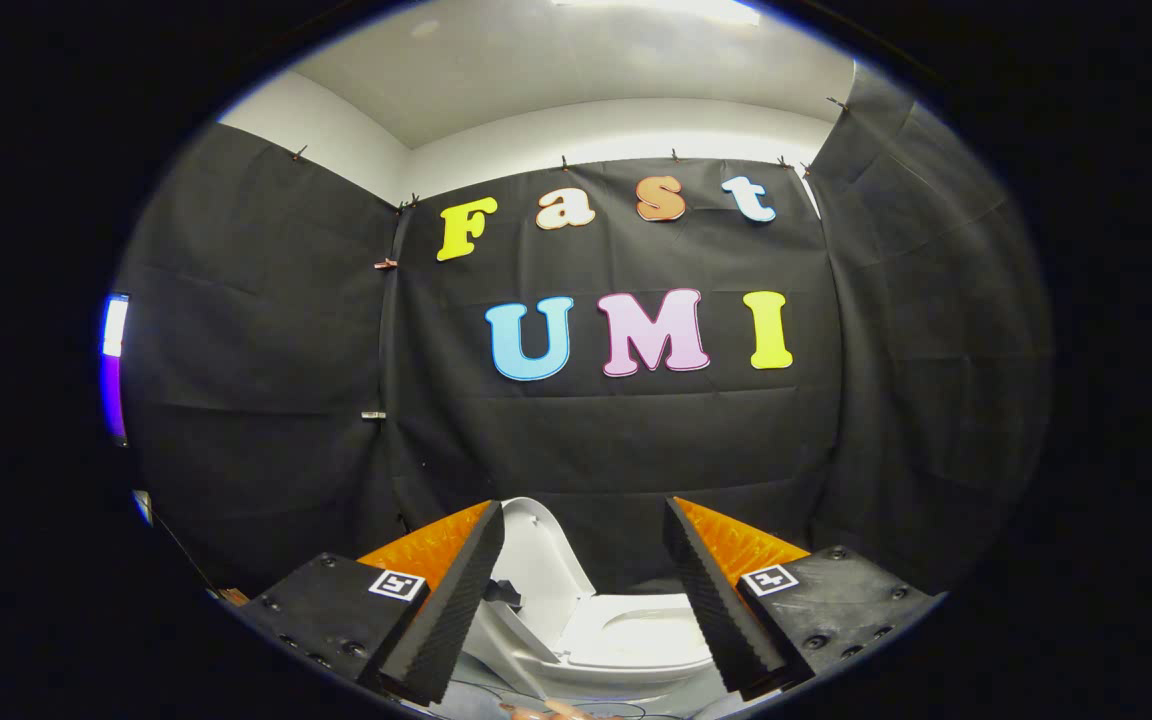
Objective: Open the toilet lid.
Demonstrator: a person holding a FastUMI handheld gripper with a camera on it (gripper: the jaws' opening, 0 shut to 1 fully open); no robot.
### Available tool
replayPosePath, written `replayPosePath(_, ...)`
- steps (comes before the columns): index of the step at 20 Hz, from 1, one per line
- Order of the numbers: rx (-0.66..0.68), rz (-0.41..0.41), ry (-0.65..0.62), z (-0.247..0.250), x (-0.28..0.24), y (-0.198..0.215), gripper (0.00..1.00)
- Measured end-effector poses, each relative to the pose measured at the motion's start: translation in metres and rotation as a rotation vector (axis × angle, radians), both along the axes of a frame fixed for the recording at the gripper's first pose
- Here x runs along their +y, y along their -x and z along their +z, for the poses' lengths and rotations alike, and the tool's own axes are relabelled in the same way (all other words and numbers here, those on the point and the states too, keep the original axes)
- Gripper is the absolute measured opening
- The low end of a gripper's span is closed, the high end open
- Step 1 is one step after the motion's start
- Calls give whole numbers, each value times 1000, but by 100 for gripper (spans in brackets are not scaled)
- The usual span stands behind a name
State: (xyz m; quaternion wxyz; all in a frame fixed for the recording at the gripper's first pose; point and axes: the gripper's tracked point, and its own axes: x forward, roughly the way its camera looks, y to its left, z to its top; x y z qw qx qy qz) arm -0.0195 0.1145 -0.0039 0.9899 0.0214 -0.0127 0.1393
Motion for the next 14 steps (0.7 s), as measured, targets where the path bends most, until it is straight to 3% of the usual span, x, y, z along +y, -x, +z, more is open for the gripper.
replayPosePath(14,-10,0,2,3,0,4,99)
